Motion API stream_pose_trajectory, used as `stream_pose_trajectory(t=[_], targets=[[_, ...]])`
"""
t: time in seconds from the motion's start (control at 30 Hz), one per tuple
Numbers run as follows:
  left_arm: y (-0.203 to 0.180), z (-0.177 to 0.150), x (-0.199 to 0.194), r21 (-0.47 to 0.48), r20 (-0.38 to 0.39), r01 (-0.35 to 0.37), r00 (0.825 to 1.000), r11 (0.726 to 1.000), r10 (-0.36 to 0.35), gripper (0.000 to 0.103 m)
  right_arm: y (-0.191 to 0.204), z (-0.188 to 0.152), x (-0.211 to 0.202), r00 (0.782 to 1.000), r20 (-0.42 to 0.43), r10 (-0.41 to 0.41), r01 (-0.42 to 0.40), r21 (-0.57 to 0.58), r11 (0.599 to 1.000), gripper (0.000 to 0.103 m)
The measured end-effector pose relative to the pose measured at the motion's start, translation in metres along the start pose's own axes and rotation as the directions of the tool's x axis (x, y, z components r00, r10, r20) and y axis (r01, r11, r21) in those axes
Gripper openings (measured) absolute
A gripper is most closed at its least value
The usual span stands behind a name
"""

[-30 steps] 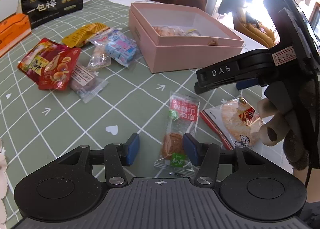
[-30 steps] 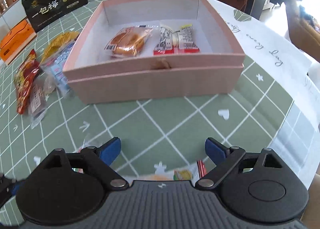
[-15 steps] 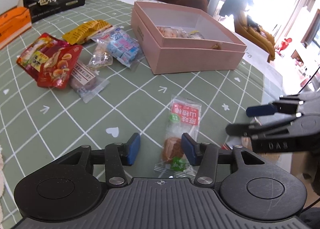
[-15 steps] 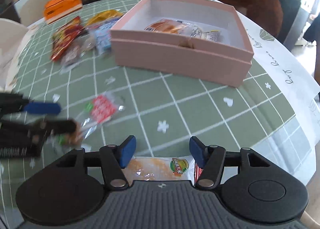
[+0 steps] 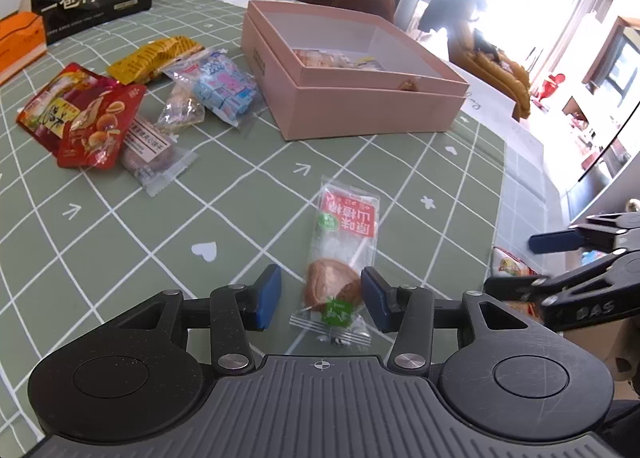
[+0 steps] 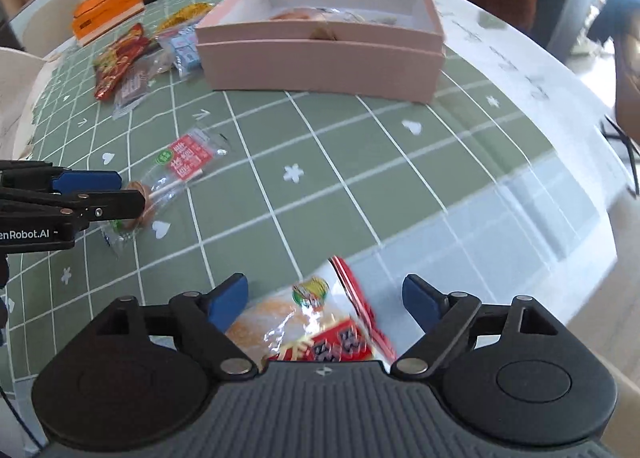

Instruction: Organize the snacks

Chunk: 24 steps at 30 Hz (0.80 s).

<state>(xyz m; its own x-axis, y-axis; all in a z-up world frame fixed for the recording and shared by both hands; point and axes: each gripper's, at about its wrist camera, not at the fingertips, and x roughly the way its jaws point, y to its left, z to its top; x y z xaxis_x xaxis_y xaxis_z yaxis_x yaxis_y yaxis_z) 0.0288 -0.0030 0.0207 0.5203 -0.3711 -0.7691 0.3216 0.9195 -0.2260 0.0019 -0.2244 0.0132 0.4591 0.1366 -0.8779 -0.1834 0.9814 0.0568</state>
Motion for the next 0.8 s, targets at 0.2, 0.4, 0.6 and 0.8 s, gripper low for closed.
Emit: stream_pose_trajectory(t=[0.2,0.4,0.6,0.8], targets=[[-0.005,0.007,0.006,0.016,-0.013,-0.007,1.000,1.000,0.007,0.051,-0.011,-0.004,-0.035,1.000,0.010,0.020,-0.021,0.101,0.995,0.085],[-0.011,0.006,0.007,0.037,-0.020,-0.017,1.000,0.999,0.018,0.051,-0.024,-0.015,-0.027,0.977,-0.072,0.200,-0.166,0.327,0.930,0.085],[-0.010,0.004,0.004,0.025,-0.022,-0.011,1.000,1.000,0.011,0.051,0.017,-0.005,-0.013,0.992,-0.079,0.095,-0.084,0.137,0.987,0.085],[-0.013,0.004,0.005,0.033,-0.021,-0.025,0.999,0.999,0.026,0.051,0.020,-0.006,-0.027,0.996,-0.079,0.039,-0.033,0.075,0.997,0.084]])
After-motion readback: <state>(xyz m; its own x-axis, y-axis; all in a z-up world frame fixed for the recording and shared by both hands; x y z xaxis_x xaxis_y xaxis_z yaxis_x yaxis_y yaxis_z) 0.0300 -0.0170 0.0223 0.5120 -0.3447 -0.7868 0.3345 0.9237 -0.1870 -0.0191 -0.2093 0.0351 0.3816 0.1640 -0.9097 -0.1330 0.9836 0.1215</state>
